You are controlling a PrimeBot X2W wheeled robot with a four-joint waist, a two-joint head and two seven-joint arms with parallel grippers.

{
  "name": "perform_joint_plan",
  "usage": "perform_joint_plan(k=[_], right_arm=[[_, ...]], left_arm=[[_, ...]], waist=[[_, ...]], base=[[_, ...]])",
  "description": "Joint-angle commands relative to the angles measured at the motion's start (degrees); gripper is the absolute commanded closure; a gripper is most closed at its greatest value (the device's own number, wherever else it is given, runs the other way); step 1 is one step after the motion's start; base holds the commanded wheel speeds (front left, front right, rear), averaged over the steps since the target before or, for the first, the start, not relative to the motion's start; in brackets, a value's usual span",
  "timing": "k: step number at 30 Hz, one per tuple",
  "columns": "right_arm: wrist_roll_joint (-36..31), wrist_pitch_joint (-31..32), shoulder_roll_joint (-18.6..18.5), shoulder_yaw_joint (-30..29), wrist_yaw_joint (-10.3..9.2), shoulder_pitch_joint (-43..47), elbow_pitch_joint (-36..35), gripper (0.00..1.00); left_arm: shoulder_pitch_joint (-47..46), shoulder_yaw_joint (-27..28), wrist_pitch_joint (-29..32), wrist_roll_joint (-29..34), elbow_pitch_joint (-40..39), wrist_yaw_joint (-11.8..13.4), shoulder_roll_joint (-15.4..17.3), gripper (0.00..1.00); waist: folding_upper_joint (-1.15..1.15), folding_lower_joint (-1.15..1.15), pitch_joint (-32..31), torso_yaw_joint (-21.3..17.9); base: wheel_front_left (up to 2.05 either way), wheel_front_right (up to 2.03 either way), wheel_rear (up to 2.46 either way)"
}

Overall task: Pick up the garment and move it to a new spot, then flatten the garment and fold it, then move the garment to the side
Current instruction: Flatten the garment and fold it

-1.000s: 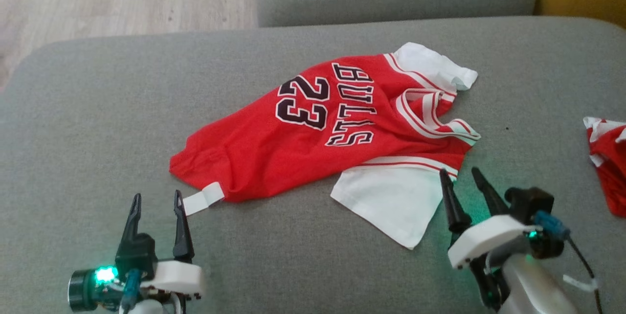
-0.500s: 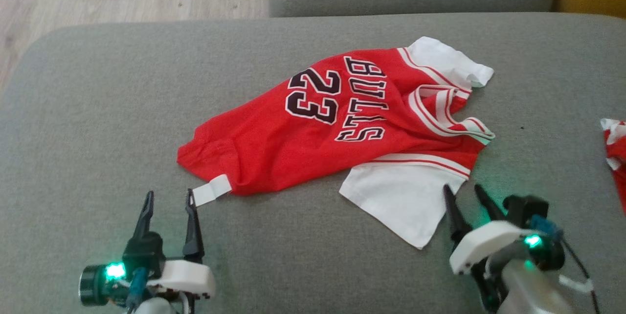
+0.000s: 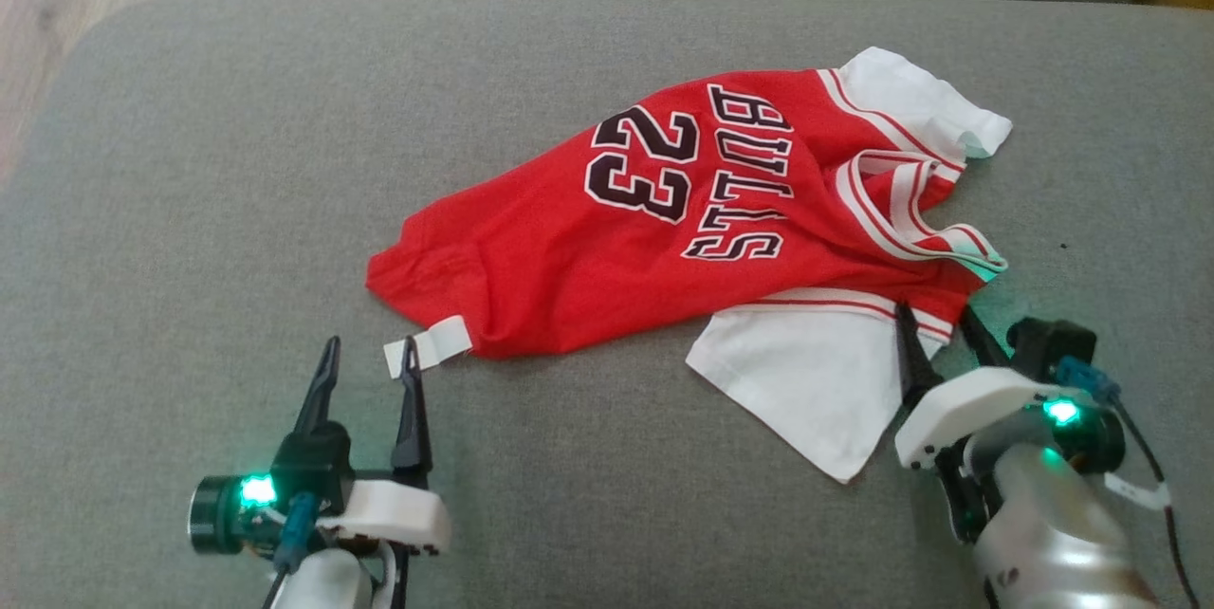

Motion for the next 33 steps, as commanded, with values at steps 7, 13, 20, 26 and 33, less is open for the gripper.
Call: perform_joint_plan(k=[7,13,20,26,33], right_arm=[[-4.47,-0.11,-2.48,-2.64,-0.05,-4.44,2.66,1.00],[-8.71,-0.11,-6.54,-7.20,-0.05,-6.57,2.23,1.00],[-11.06,-0.11,-3.87,-9.93,-0.05,-6.25,-1.34,0.00],[-9.70,-0.11,-1.16,-8.04,-0.05,-2.93,-7.19,0.00],[-6.00,-0.11,0.28,-3.32,-0.05,0.55,-11.03,0.00]], left_arm=[[-4.11,-0.22,-0.30,-2.57,-2.43,-0.28,0.21,0.00],[-6.31,-3.08,-0.30,-5.27,-1.35,-1.50,0.21,0.00],[-10.47,-9.42,-0.31,-10.39,3.48,-4.08,0.21,0.00],[-15.95,-14.25,-0.31,-14.51,10.90,-4.21,0.21,0.00],[-21.59,-16.73,-0.31,-18.67,20.37,-2.98,0.20,0.00]], waist=[[0.00,0.00,1.46,1.01],[0.00,0.00,2.20,0.60],[0.00,0.00,2.59,-1.28],[0.00,0.00,2.71,-2.71],[0.00,0.00,3.05,-4.47]], base=[[0.00,0.00,0.00],[0.00,0.00,0.00],[0.00,0.00,0.00],[0.00,0.00,0.00],[0.00,0.00,0.00]])
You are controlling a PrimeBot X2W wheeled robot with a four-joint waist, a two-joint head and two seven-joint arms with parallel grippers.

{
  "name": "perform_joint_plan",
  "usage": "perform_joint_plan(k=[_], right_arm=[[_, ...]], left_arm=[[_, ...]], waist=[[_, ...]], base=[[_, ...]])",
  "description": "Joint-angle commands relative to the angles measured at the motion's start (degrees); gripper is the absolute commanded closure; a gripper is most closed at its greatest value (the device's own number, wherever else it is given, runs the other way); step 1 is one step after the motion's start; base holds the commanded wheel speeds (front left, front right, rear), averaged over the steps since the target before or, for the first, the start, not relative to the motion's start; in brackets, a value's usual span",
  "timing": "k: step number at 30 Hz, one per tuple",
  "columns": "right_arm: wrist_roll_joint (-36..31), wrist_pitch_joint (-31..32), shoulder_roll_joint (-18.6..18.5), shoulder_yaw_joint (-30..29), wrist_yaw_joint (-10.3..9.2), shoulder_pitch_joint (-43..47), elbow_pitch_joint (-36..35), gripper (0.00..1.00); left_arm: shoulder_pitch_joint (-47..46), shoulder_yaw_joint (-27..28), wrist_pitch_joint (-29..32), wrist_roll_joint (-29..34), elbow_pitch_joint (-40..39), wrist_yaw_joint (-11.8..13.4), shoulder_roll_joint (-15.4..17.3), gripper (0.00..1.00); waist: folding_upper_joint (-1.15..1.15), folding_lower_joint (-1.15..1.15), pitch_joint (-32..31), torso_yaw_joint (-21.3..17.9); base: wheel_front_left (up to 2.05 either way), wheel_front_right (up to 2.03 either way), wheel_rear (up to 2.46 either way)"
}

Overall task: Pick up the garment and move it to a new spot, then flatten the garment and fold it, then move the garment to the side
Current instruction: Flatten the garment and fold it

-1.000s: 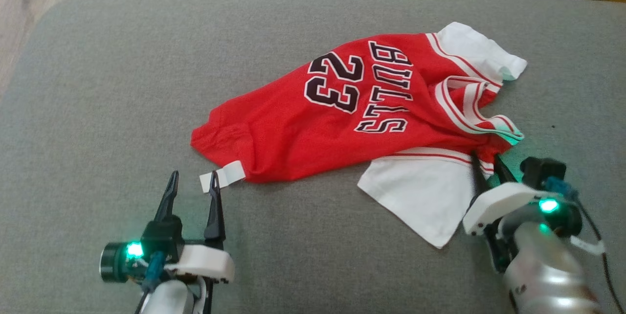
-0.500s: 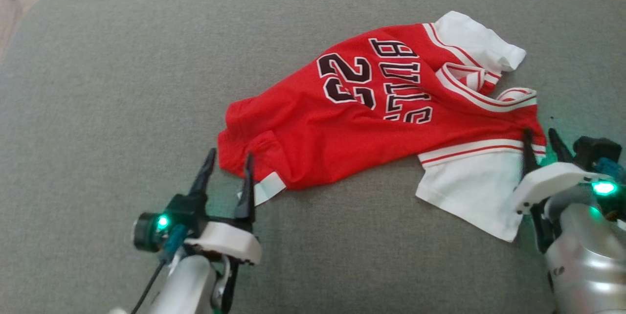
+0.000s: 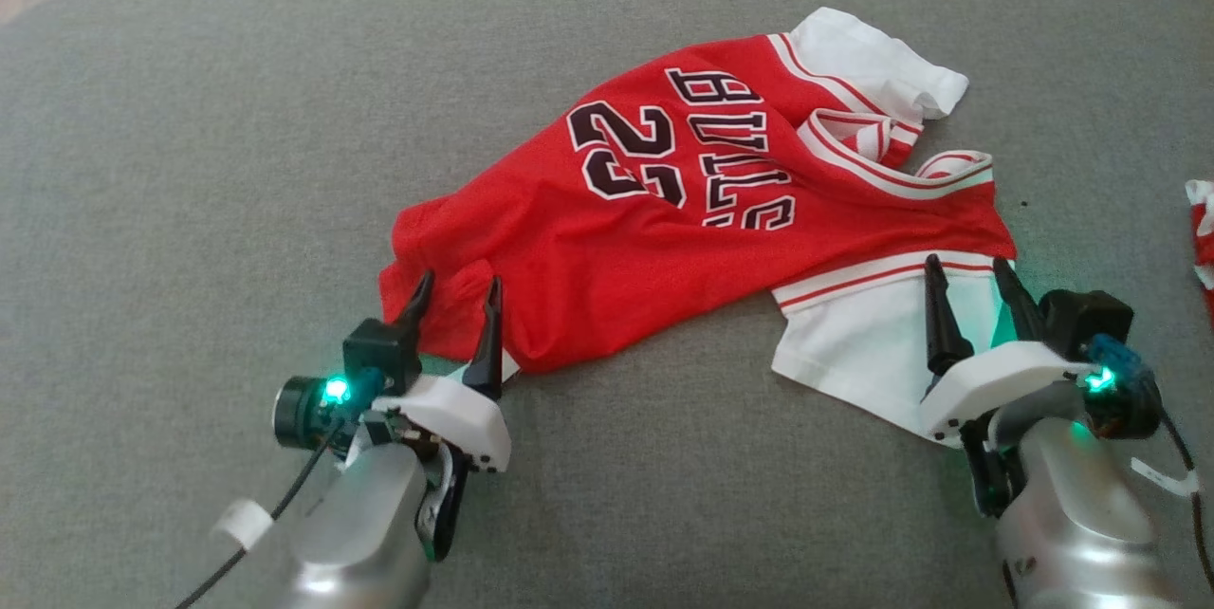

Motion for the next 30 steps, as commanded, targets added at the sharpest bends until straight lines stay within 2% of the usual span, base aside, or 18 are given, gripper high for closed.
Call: perform_joint_plan(k=[1,10,17,18,19,21,30], right_arm=[[0.86,-0.21,0.61,2.33,-0.04,-0.36,-2.35,0.00],[3.07,-0.21,0.72,4.05,-0.04,0.89,-3.73,0.00],[3.59,-0.21,0.70,4.69,-0.04,1.04,-3.87,0.00],[3.67,-0.21,0.70,4.84,-0.04,0.97,-3.85,0.00],[3.75,-0.21,0.70,4.98,-0.04,0.91,-3.84,0.00],[3.95,-0.21,0.72,5.25,-0.04,0.85,-3.80,0.00],[4.99,-0.21,0.14,3.77,-0.04,2.55,-3.39,0.00]], left_arm=[[-3.31,1.01,-0.31,-0.68,0.54,0.44,0.48,0.00],[-6.04,0.56,-0.31,-1.24,7.45,-1.78,0.48,0.00],[-6.28,-1.22,-0.31,-1.77,8.06,-2.89,0.48,0.00],[-6.36,-1.49,-0.31,-1.81,7.99,-3.04,0.48,0.09],[-6.48,-1.63,-0.31,-1.70,7.69,-3.00,0.48,0.46],[-6.48,-1.67,-0.31,-1.57,6.76,-2.72,0.48,1.00],[-3.39,2.56,-0.31,1.52,-2.90,-2.19,0.48,1.00]], waist=[[0.00,0.00,0.30,-0.48],[0.00,0.00,0.70,-0.77],[0.00,0.00,0.66,-0.58],[0.00,0.00,0.68,-0.59],[0.00,0.00,0.70,-0.59],[0.00,0.00,0.69,-0.59],[0.00,0.00,-1.14,2.01]], base=[[0.00,0.00,0.00],[0.00,0.00,0.00],[0.00,0.00,0.00],[0.00,0.00,0.00],[0.00,0.00,0.00],[0.00,0.00,0.00],[0.00,0.00,0.00]])
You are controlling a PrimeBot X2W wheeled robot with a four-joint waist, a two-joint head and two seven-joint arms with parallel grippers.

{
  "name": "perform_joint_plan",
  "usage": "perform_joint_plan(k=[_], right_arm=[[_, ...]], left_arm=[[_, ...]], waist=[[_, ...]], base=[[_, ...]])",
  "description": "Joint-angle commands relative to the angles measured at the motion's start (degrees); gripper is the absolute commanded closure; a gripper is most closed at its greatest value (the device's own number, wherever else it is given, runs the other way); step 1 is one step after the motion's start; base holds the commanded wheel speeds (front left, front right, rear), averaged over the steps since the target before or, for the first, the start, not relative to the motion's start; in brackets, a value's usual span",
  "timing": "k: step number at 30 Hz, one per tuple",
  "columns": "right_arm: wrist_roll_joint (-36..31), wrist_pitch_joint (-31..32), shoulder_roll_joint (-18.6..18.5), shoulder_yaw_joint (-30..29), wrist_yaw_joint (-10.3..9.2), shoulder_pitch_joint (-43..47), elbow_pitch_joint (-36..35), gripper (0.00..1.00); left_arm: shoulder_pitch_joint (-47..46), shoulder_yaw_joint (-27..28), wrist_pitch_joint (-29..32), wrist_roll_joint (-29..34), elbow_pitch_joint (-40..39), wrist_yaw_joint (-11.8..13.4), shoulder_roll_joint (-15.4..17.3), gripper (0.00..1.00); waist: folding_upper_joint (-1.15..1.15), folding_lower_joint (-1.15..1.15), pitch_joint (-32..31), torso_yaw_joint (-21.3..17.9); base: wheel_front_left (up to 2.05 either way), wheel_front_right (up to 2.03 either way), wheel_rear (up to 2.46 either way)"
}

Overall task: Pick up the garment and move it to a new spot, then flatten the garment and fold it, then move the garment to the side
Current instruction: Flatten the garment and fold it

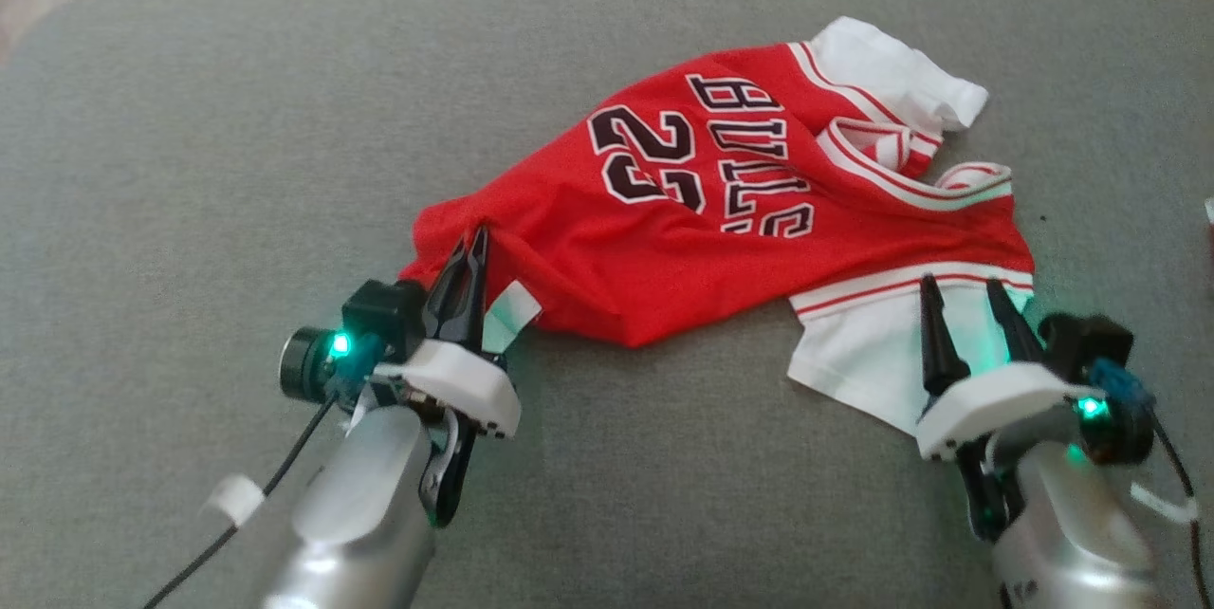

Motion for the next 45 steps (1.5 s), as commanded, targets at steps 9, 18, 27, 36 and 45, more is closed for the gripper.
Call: perform_joint_plan(k=[9,18,27,36,45], right_arm=[[1.41,-0.21,0.53,-0.55,-0.04,3.40,-1.15,0.00],[1.17,-0.21,0.89,-1.23,-0.04,5.68,-7.68,0.00],[0.42,-0.21,0.94,0.94,-0.04,11.08,-19.78,0.00],[1.34,-0.21,0.94,2.99,-0.04,13.63,-18.44,0.00],[1.76,-0.21,0.95,4.29,-0.04,12.78,-16.39,0.00]], left_arm=[[9.33,8.29,-0.29,3.61,-4.88,-1.97,2.20,0.62],[16.82,17.33,-0.29,6.09,-7.01,2.56,3.68,0.00],[22.35,22.22,-0.29,12.51,-17.79,2.34,1.83,0.00],[25.73,23.18,-0.29,13.87,-18.89,1.46,0.96,0.00],[24.53,19.53,-0.29,10.00,-14.51,-2.90,0.83,0.00]], waist=[[0.00,0.00,-5.56,3.59],[0.00,0.00,-8.78,2.53],[0.00,0.00,-10.84,0.70],[0.00,0.00,-11.68,0.03],[0.00,0.00,-10.35,-0.19]], base=[[0.00,0.00,0.00],[0.00,0.00,0.00],[0.00,0.00,0.00],[0.00,0.00,0.00],[0.00,0.00,0.00]])
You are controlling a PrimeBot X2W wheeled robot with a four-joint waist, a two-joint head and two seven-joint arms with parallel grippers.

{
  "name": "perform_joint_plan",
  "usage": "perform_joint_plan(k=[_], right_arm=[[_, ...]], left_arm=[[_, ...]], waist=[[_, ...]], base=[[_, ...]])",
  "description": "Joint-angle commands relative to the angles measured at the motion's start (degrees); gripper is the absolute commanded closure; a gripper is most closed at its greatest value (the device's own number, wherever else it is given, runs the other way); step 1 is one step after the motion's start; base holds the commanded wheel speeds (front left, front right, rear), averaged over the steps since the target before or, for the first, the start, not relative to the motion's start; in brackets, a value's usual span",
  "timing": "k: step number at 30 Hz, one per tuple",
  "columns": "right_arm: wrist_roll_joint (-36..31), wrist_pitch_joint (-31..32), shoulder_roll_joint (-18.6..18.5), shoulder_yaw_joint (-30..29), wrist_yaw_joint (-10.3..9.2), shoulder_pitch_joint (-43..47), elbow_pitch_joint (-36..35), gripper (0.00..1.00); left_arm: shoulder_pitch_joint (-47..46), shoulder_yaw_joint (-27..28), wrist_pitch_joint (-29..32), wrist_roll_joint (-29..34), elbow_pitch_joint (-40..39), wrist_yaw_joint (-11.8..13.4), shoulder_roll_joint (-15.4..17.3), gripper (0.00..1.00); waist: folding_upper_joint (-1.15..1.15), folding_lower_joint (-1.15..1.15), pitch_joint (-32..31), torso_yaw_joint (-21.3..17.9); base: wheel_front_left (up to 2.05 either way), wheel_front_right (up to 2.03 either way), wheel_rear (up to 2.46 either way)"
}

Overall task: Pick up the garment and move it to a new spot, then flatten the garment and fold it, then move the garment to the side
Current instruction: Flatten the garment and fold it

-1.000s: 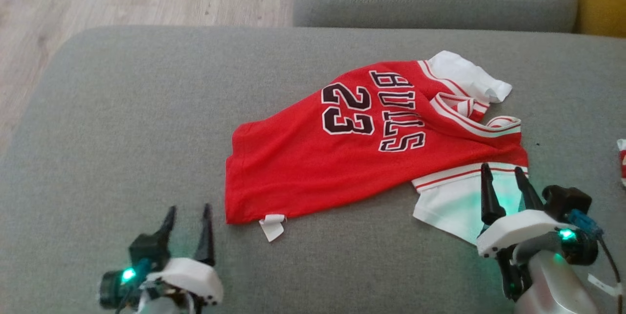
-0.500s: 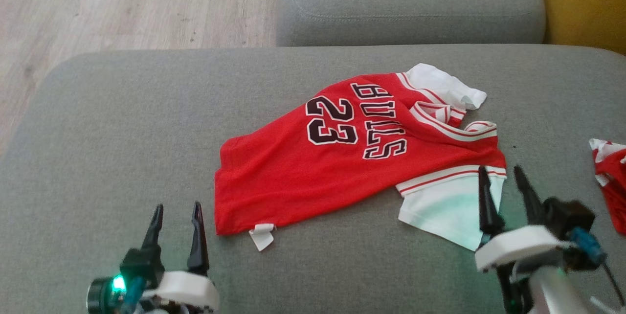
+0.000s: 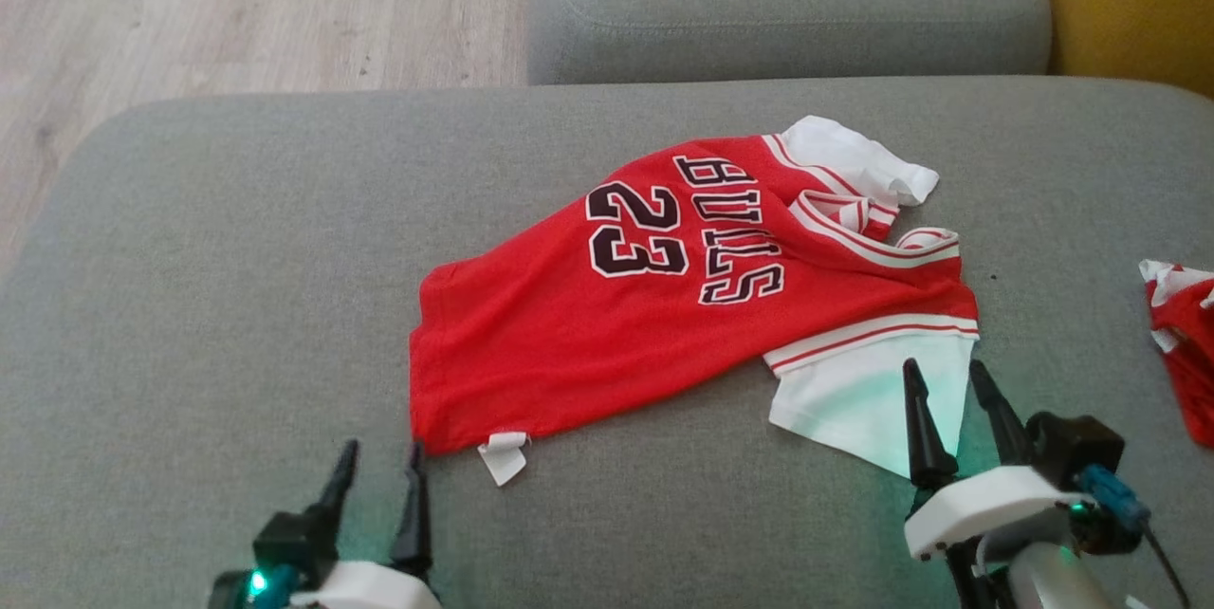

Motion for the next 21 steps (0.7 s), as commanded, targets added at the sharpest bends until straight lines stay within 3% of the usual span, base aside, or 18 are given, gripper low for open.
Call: perform_joint_plan(k=[1,6,21], right_arm=[[0.17,-0.22,-0.13,1.72,-0.04,-2.65,-1.03,0.00],[-0.44,-0.22,-0.13,2.01,-0.04,-2.93,0.61,0.00],[-1.71,-0.22,-0.13,1.67,-0.04,-4.18,1.60,0.00]], left_arm=[[-2.95,0.66,-0.31,-1.17,-0.51,-0.61,0.03,0.00],[-4.88,-1.87,-0.31,-3.71,2.34,-2.15,0.03,0.00],[-8.36,-2.81,-0.31,-5.52,6.10,-3.12,0.02,0.00]], waist=[[0.00,0.00,0.48,-0.14],[0.00,0.00,2.42,-0.86],[0.00,0.00,5.43,-2.56]], base=[[0.00,0.00,0.00],[0.00,0.00,0.00],[0.00,0.00,0.00]])
